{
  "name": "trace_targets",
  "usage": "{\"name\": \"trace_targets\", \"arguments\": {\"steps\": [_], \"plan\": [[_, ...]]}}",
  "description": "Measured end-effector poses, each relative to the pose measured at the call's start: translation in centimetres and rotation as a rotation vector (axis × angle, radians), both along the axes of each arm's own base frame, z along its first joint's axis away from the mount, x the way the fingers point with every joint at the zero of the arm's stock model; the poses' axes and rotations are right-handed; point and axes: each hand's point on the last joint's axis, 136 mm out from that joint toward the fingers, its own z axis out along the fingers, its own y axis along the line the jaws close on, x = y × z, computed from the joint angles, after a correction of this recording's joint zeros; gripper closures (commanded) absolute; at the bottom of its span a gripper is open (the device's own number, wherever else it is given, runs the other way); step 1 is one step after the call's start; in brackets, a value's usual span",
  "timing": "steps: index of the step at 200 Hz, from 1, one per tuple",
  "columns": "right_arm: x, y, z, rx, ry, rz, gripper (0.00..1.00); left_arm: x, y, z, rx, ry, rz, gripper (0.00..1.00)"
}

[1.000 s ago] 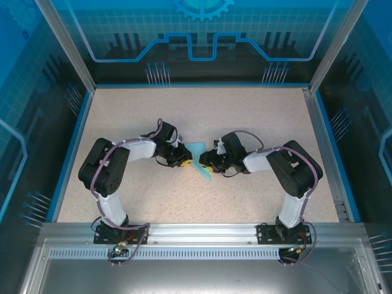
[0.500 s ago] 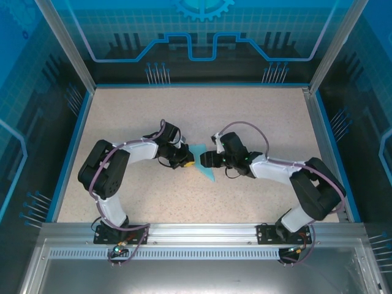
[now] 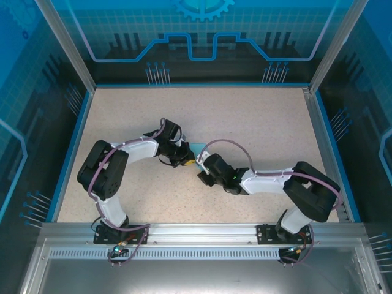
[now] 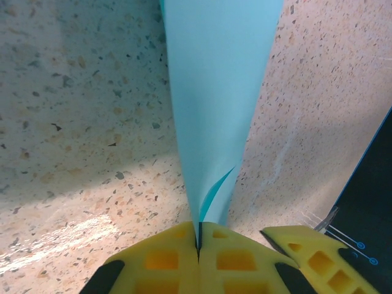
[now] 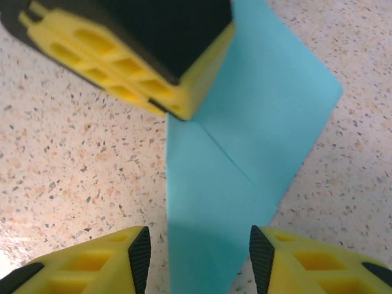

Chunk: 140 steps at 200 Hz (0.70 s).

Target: Fold a paper plane with a square sheet of paper (pick it up from the middle)

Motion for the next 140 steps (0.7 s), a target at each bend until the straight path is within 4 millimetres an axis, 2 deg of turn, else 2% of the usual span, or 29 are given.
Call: {"name": "trace_targets", "arguments": {"steps": [48,105,140], "plan": [[0.5,0.3,-1.7,-0.095,-0.055,-0.003,0.59,-0.3,0.1,-0.1,0.005,0.015,0.002,0.96],[1.8,0.5,-0.7,-0.084,-0.126,-0.038,0.68,-0.3,0.1,0.0,0.005,0.014,0.002,0.96],[2.0,1.0,-0.8,-0.086,-0.135,-0.028,0.73,-0.2,0.1,0.1,0.003,0.010,0.003,0.95]]}}
